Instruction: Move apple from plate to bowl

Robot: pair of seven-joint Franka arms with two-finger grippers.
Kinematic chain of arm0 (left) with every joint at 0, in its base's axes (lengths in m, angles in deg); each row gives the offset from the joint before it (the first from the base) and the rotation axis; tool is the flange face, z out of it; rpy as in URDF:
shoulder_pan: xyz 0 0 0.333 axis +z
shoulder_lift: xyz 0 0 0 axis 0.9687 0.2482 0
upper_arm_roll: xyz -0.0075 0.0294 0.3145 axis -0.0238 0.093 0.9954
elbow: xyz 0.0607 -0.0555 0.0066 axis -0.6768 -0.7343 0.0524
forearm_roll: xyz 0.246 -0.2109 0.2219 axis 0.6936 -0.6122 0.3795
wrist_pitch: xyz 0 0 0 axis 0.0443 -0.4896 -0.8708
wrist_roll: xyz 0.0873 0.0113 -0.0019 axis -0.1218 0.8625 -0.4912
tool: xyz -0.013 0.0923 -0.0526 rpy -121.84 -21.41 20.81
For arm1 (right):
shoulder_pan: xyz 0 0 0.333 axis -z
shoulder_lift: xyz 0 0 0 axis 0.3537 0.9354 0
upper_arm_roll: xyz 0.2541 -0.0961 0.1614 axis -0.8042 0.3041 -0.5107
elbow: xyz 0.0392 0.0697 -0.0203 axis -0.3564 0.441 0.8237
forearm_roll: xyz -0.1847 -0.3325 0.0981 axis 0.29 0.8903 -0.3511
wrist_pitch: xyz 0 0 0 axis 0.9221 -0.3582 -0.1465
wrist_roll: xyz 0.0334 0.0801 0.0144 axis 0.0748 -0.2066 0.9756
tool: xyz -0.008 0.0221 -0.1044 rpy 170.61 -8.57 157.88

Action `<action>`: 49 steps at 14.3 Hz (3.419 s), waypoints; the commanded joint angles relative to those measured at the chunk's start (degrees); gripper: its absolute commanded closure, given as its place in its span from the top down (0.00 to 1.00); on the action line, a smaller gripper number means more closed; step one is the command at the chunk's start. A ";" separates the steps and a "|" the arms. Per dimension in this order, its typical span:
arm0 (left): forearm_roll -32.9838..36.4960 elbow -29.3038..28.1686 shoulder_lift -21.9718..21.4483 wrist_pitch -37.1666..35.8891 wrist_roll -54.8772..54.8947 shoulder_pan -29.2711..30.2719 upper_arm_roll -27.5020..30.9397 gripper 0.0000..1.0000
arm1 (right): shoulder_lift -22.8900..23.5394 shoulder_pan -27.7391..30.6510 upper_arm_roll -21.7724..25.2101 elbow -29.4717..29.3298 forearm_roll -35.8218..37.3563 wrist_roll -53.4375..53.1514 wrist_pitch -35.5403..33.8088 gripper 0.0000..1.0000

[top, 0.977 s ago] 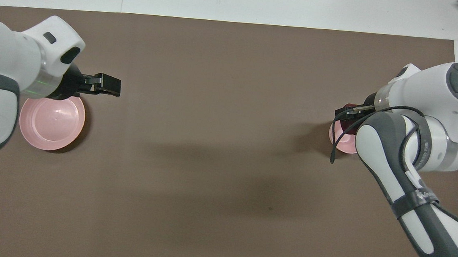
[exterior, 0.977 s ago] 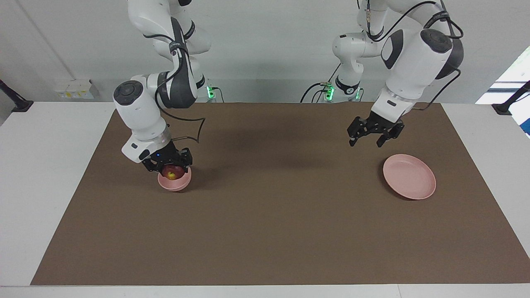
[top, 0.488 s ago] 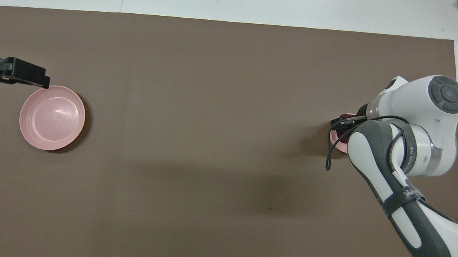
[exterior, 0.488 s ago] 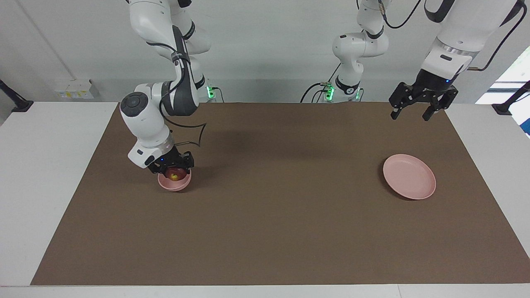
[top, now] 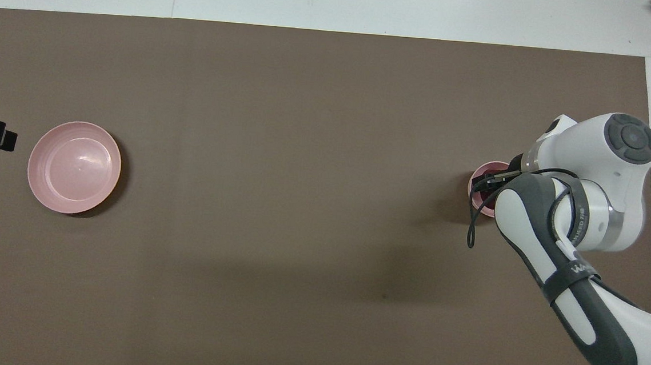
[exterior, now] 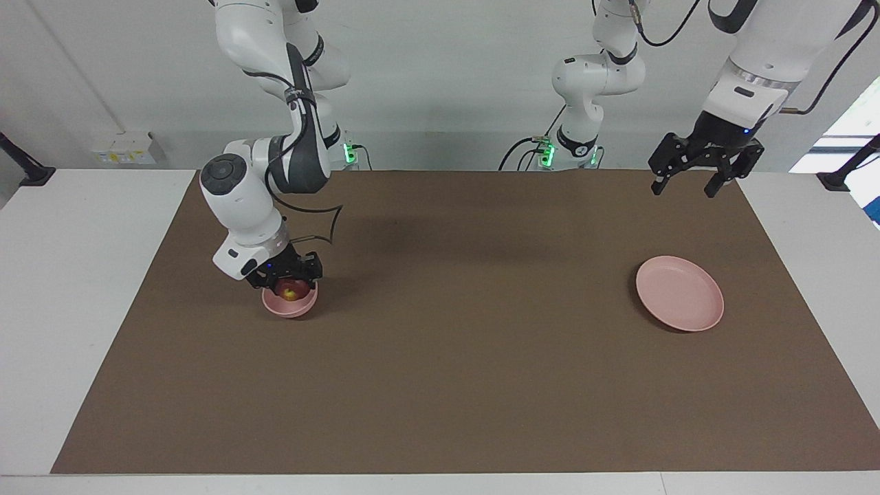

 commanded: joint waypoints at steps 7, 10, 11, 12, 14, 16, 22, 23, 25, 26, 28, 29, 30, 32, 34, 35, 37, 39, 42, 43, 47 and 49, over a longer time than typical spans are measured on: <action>1.40 -3.35 -4.55 -3.49 0.82 -0.66 1.03 1.00 | 1.39 0.70 -0.44 1.07 2.20 1.29 2.71 0.00; 2.11 -2.99 -4.20 -5.60 1.17 -0.40 1.29 1.00 | 1.83 0.70 -0.35 1.16 2.20 1.29 2.80 0.00; 2.37 -2.99 -4.37 -5.61 1.26 -0.48 1.29 1.00 | 1.83 0.70 -0.44 1.16 2.20 1.29 2.71 0.04; 2.28 -3.08 -4.46 -5.78 1.17 -0.40 1.29 1.00 | 1.91 0.70 -0.44 1.25 2.20 1.20 2.80 0.06; 2.11 -3.26 -4.64 -5.69 1.00 -0.22 1.29 1.00 | 2.09 0.70 -0.35 1.42 2.20 1.11 2.89 0.23; 2.02 -3.26 -4.64 -5.34 0.73 -0.31 1.29 1.00 | 2.09 0.70 -0.35 1.42 2.20 1.11 2.89 0.38; 2.02 -3.26 -4.64 -5.34 0.73 -0.22 1.29 1.00 | 2.09 1.05 -0.35 1.42 2.20 0.68 2.89 0.84; 2.02 -3.26 -4.64 -5.34 0.73 -0.31 1.29 1.00 | 2.18 1.05 -0.35 1.42 2.20 0.50 2.89 0.87; 2.02 -3.26 -4.64 -5.34 0.73 -0.22 1.29 1.00 | 2.18 1.05 -0.35 1.42 2.20 0.41 2.89 0.92; 2.02 -3.26 -4.64 -5.34 0.73 -0.22 1.29 1.00 | 2.18 1.05 -0.35 1.42 2.20 0.41 2.89 0.94; 2.02 -3.26 -4.64 -5.34 0.73 -0.22 1.29 1.00 | 2.18 1.14 -0.35 1.25 2.20 0.41 2.80 0.99; 2.02 -3.26 -4.64 -5.34 0.73 -0.22 1.29 1.00 | 2.09 1.14 -0.35 0.99 2.20 0.41 2.71 1.00; 2.02 -3.26 -4.64 -5.34 0.73 -0.22 1.29 1.00 | 1.74 1.14 -0.35 0.55 2.20 0.41 2.45 1.00; 2.02 -3.26 -4.64 -5.34 0.73 -0.22 1.29 1.00 | -0.44 1.06 -0.18 -0.42 2.20 0.32 1.66 1.00; 2.02 -3.26 -4.64 -5.34 0.73 -0.22 1.29 1.00 | -3.43 1.23 0.18 -1.91 2.20 -1.07 -0.35 1.00; 2.02 -3.26 -4.64 -5.34 0.73 -0.22 1.29 1.00 | -4.93 1.93 0.26 -3.22 2.28 -2.56 -2.36 1.00; 2.02 -3.26 -4.64 -5.34 0.73 -0.22 1.29 1.00 | -7.30 2.11 0.26 -6.65 3.25 -5.64 -7.02 1.00; 2.02 -3.26 -4.64 -5.34 0.73 -0.22 1.29 1.00 | -10.03 2.37 0.53 -10.25 3.78 -7.93 -13.08 1.00; 2.02 -3.26 -4.64 -5.34 0.73 -0.22 1.29 1.00 | -13.63 3.08 0.97 -15.61 3.78 -8.20 -24.14 1.00; 2.02 -3.26 -4.64 -5.34 0.73 -0.22 1.29 1.00 | -14.43 3.08 1.32 -17.28 3.78 -8.29 -27.57 1.00; 2.02 -3.26 -4.64 -5.34 0.73 -0.22 1.29 1.00 | -15.57 3.16 1.58 -26.24 5.89 -8.29 -39.71 1.00; 2.02 -3.26 -4.64 -5.34 0.73 -0.22 1.29 1.00 | -18.11 3.25 1.58 -26.97 6.32 -8.20 -42.19 1.00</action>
